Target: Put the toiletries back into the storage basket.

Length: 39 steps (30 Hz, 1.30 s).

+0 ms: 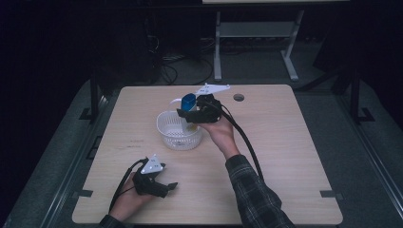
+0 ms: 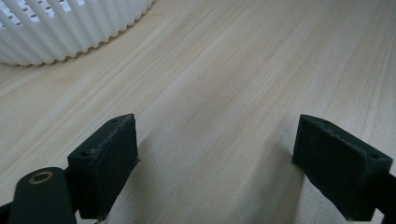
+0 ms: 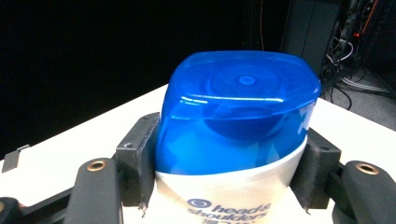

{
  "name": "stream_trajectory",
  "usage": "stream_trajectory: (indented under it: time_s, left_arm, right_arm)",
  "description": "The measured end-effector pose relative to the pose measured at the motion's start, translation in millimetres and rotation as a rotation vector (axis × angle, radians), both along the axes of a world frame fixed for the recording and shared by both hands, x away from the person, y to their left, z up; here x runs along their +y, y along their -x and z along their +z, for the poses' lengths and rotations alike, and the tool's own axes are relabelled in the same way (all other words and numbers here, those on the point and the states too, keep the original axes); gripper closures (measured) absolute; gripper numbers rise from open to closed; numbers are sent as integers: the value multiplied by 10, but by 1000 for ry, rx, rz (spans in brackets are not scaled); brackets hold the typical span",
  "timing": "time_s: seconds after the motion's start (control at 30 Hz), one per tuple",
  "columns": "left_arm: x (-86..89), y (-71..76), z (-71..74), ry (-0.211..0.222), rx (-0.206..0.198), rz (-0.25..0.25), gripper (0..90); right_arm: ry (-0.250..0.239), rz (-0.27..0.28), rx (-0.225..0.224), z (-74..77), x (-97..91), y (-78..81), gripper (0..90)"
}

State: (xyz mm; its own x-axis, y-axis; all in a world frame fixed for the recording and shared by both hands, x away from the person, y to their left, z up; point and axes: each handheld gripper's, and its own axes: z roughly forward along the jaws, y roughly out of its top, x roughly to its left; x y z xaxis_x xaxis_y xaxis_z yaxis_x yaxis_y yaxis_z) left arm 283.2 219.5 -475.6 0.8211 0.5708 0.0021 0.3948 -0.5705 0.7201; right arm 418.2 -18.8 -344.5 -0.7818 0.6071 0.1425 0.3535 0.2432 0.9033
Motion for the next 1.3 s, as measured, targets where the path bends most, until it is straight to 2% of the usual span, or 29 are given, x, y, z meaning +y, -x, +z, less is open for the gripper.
stream_trajectory:
  time_s: [0.4, 0.87, 1.3]
  left_arm:
    - [-1, -1, 1, -3, -1, -4, 128]
    - [-7, 2, 1, -2, 0, -4, 128]
    - [-8, 2, 2, -3, 0, -5, 128]
  right_arm:
    - [31, 0, 40, -176, 14, -29, 345]
    - [97, -1, 75, -332, 53, -44, 345]
    - [133, 0, 74, -386, 78, -41, 342]
